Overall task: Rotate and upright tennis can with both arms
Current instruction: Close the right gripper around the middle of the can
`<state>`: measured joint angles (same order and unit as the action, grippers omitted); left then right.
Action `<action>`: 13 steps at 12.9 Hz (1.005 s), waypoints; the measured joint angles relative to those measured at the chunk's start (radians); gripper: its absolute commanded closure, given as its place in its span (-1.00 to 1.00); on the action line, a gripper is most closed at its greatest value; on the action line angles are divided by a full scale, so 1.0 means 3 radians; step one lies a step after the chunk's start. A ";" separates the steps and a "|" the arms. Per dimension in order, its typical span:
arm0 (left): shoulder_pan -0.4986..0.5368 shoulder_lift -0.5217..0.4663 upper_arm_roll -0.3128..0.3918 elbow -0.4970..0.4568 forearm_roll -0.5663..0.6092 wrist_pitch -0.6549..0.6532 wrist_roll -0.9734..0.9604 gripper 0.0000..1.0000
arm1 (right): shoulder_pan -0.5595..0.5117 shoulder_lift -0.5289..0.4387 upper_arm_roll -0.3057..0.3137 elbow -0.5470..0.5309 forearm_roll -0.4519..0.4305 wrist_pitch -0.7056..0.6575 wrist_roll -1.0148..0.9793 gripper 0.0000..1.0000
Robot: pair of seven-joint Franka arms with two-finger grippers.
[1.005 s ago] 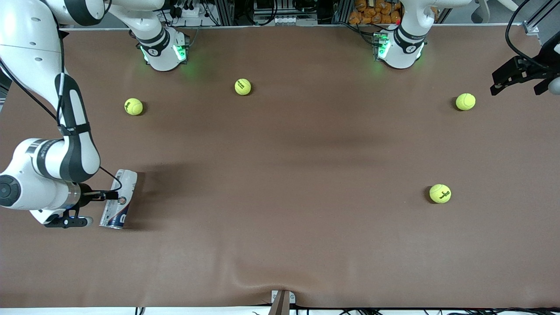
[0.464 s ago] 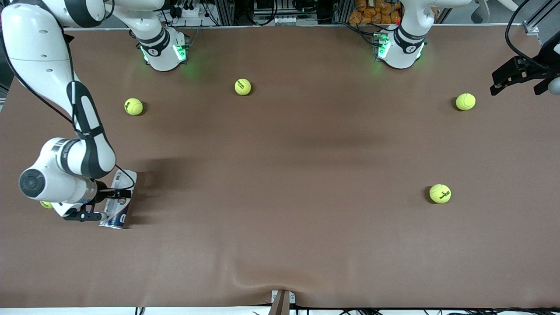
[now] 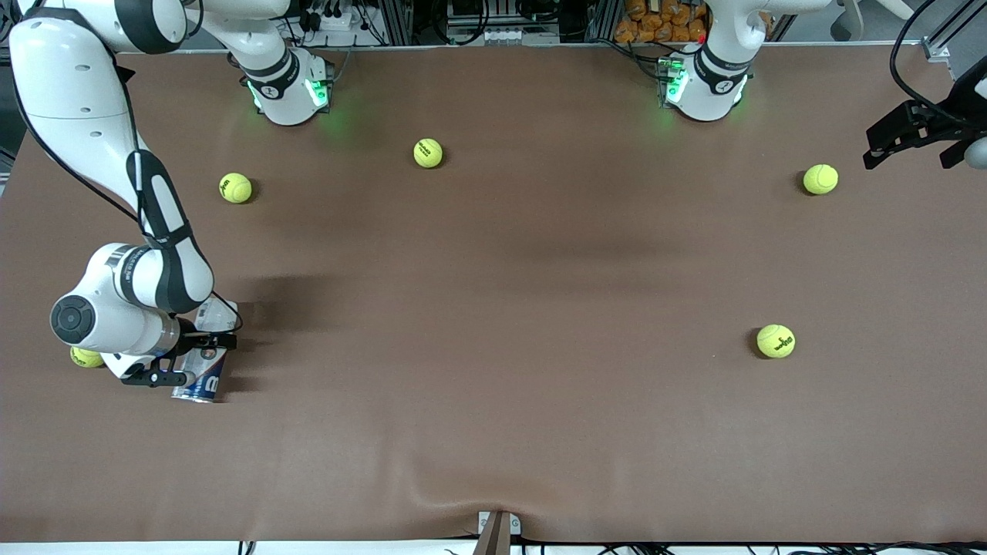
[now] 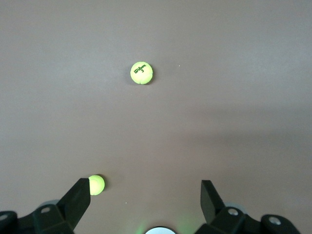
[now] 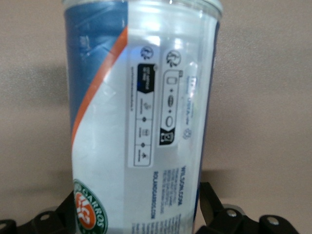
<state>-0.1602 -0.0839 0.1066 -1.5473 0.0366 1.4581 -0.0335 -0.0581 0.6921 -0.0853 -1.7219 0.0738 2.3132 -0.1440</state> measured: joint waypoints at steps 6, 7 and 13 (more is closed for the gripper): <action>0.0005 0.0000 0.0008 0.0004 0.0000 0.0000 0.0000 -1.00 | 0.0009 -0.0001 0.0005 0.0062 0.0001 0.0100 -0.0002 -0.61; 0.0005 0.0000 0.0008 0.0003 0.0000 0.0000 0.0000 -1.00 | 0.0009 -0.0007 0.0005 0.0124 0.0000 0.0086 -0.0020 -0.62; 0.0005 0.0000 0.0008 0.0002 0.0000 0.0000 0.0000 -1.00 | -0.0079 -0.0115 -0.0024 0.0797 -0.0001 -0.0540 -0.0748 -0.63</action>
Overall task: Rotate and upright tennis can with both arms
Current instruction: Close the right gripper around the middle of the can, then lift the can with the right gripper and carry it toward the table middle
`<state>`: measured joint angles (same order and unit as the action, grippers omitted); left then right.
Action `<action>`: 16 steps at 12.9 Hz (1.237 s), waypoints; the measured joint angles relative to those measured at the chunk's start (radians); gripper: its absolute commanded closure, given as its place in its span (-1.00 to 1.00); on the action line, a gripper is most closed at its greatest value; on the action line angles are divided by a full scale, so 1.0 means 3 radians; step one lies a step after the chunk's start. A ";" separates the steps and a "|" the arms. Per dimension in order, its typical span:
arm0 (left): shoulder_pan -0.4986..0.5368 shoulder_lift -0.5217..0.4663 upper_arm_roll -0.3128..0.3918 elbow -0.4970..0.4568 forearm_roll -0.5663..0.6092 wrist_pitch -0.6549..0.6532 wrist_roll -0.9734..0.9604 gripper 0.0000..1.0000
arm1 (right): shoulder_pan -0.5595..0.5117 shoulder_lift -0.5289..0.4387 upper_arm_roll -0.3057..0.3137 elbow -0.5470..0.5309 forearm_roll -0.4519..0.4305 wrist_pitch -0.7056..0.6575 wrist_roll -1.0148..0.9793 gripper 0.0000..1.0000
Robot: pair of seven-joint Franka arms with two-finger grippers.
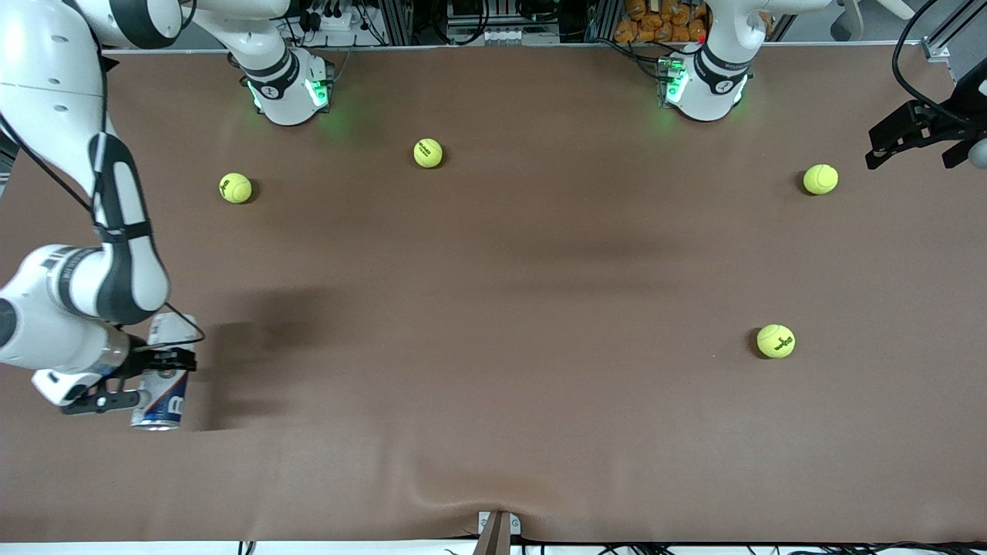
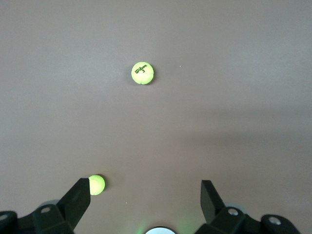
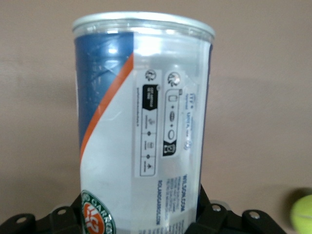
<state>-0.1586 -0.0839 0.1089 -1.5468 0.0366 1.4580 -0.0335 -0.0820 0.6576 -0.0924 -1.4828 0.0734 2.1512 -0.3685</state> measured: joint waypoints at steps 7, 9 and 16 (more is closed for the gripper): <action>0.0001 0.0000 0.0002 0.0000 0.0000 -0.0008 0.0000 -1.00 | 0.0131 -0.0026 0.0280 0.0090 0.0010 0.0066 -0.1531 -0.63; 0.0001 0.0000 0.0002 -0.0001 0.0000 -0.0011 0.0000 -1.00 | 0.0203 -0.0026 0.0500 0.0092 0.0010 0.0055 -0.2090 -0.63; -0.0001 0.0003 -0.0001 -0.0004 0.0000 -0.0013 0.0000 -1.00 | 0.0902 0.0021 0.0785 -0.0017 0.0008 -0.0373 -0.2944 -0.61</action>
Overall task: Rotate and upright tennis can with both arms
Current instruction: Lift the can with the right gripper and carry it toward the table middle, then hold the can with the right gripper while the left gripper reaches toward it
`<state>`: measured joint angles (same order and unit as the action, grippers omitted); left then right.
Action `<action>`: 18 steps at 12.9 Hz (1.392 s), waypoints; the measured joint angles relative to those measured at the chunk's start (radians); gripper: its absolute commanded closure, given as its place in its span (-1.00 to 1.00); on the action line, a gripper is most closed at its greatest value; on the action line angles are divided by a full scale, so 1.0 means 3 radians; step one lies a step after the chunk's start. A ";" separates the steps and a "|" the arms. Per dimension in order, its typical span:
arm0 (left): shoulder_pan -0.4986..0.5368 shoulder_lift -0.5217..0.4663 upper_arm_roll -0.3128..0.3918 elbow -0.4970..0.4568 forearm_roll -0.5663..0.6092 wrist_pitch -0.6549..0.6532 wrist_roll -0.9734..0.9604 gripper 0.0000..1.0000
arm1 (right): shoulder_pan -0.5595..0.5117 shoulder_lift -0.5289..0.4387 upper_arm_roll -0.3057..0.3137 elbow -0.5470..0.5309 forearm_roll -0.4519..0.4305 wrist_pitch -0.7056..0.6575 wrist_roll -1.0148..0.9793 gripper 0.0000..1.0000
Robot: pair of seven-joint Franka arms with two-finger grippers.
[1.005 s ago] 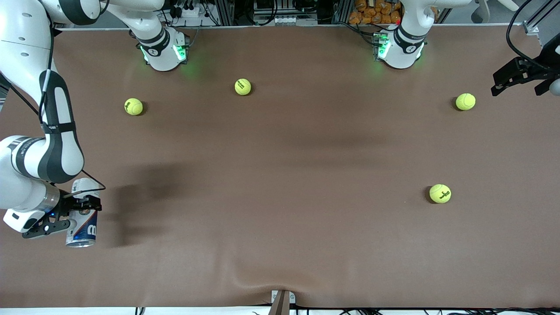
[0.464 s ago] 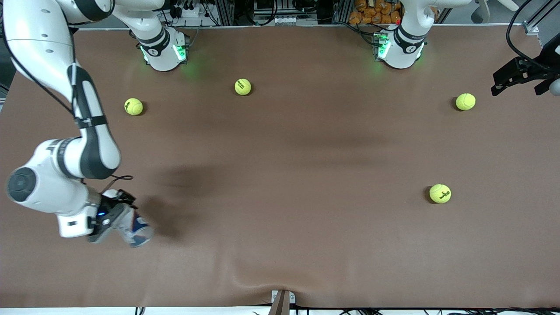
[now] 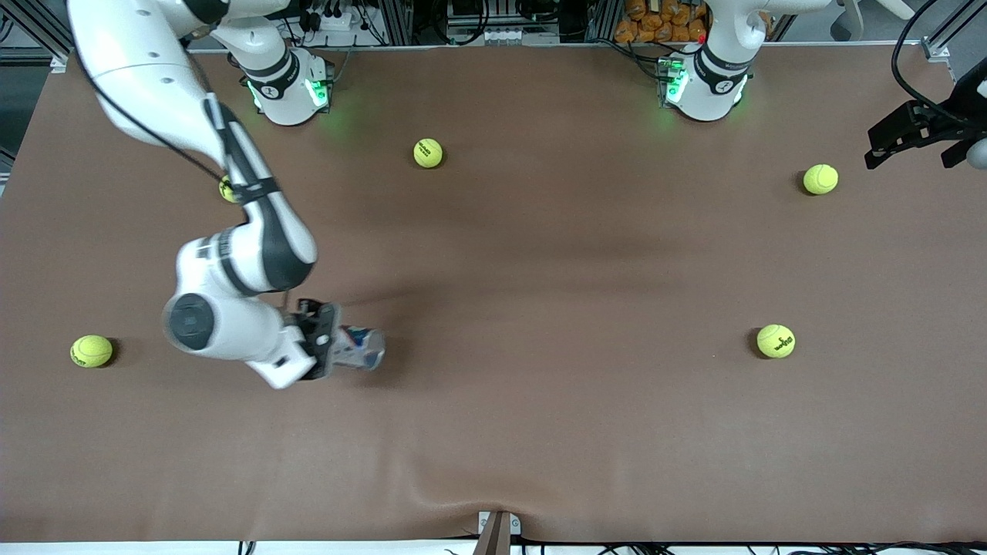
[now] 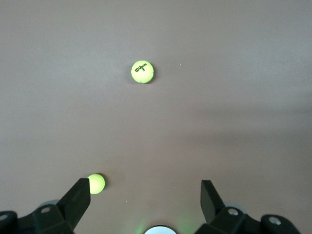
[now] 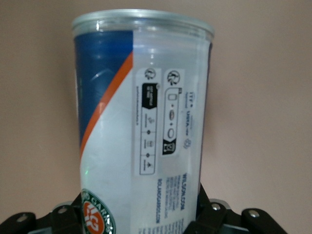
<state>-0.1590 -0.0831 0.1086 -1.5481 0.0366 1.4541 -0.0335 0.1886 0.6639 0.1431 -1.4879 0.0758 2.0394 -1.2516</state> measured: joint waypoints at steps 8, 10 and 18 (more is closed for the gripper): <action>-0.0005 0.0027 -0.0007 -0.0001 0.0000 0.0000 0.0000 -1.00 | 0.1164 0.0132 -0.0107 -0.0020 -0.0332 0.0662 0.0645 -0.63; -0.0004 0.0029 -0.0007 -0.0009 0.0000 -0.0005 0.0000 -1.00 | 0.1316 0.0230 -0.0114 -0.0020 -0.0644 0.0787 0.1162 -0.62; -0.0009 0.0257 -0.0015 -0.0096 -0.0295 -0.0009 0.0000 -1.00 | 0.1570 0.0536 -0.0155 0.0050 -0.1027 0.1216 0.1554 -0.63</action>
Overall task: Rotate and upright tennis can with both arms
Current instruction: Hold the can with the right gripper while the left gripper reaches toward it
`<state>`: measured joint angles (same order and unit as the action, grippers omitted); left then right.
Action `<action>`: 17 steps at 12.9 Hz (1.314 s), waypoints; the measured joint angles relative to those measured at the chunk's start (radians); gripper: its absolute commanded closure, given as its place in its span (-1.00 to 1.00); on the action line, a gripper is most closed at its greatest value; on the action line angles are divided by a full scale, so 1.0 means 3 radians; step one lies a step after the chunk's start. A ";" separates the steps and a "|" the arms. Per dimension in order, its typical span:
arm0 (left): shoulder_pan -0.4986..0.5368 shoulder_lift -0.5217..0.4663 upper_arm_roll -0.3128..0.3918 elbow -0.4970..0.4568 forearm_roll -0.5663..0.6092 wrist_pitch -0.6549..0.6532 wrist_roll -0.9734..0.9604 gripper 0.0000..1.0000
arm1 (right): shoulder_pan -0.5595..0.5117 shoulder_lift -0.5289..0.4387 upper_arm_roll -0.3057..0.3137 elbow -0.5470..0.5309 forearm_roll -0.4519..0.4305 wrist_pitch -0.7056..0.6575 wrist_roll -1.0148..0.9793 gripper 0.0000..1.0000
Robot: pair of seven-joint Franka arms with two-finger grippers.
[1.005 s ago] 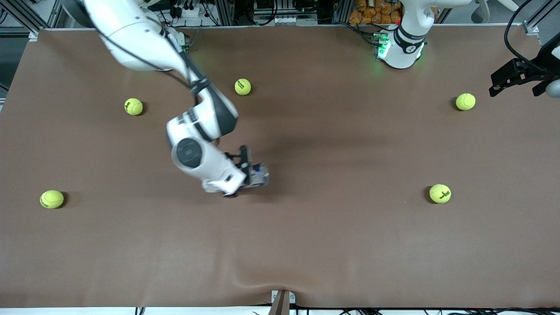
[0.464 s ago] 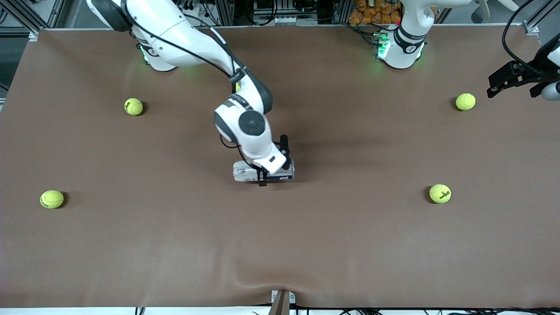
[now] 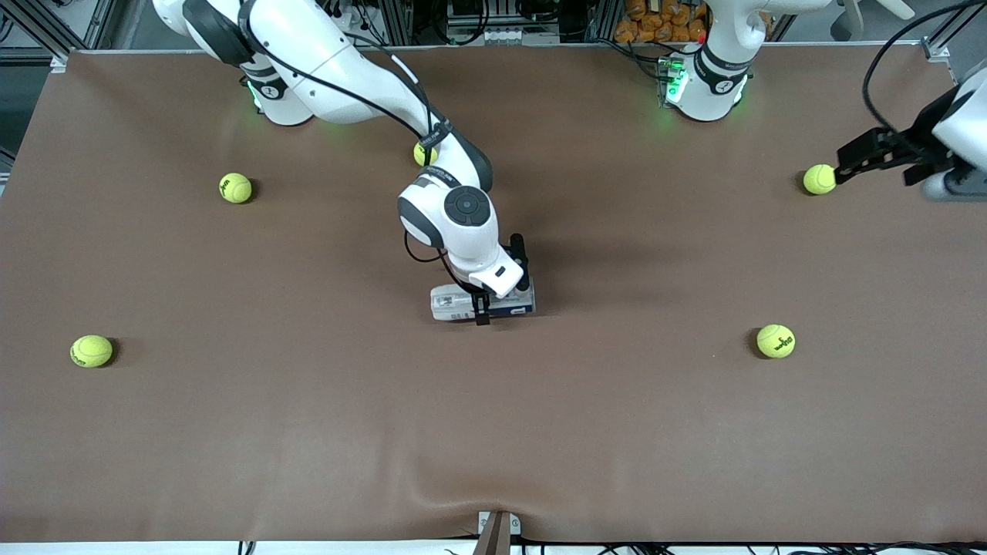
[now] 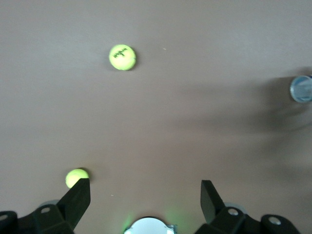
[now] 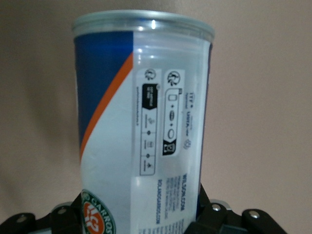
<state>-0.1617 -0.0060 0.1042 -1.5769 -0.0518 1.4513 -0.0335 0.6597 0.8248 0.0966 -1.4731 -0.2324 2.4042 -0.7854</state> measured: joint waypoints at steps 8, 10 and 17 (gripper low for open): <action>0.0009 0.0849 0.0004 -0.0087 -0.1092 0.0209 0.0000 -1.00 | 0.0000 0.0096 -0.0008 0.0049 -0.0011 0.0033 0.0000 -0.72; 0.0008 0.1029 0.0003 -0.0087 -0.1216 0.0305 0.0000 -1.00 | 0.0000 0.0113 -0.0010 0.0049 -0.0011 0.0079 0.0002 -0.90; -0.0158 0.1322 -0.0030 -0.0494 -0.2320 0.0879 -0.0003 -1.00 | -0.0015 0.0129 -0.0031 0.0066 -0.0011 0.0105 0.0028 -1.00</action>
<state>-0.2092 0.3907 0.0954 -1.7250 -0.7478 1.7149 -0.0344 0.6551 0.8635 0.0873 -1.4533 -0.2359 2.4356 -0.7771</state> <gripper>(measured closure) 0.000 0.000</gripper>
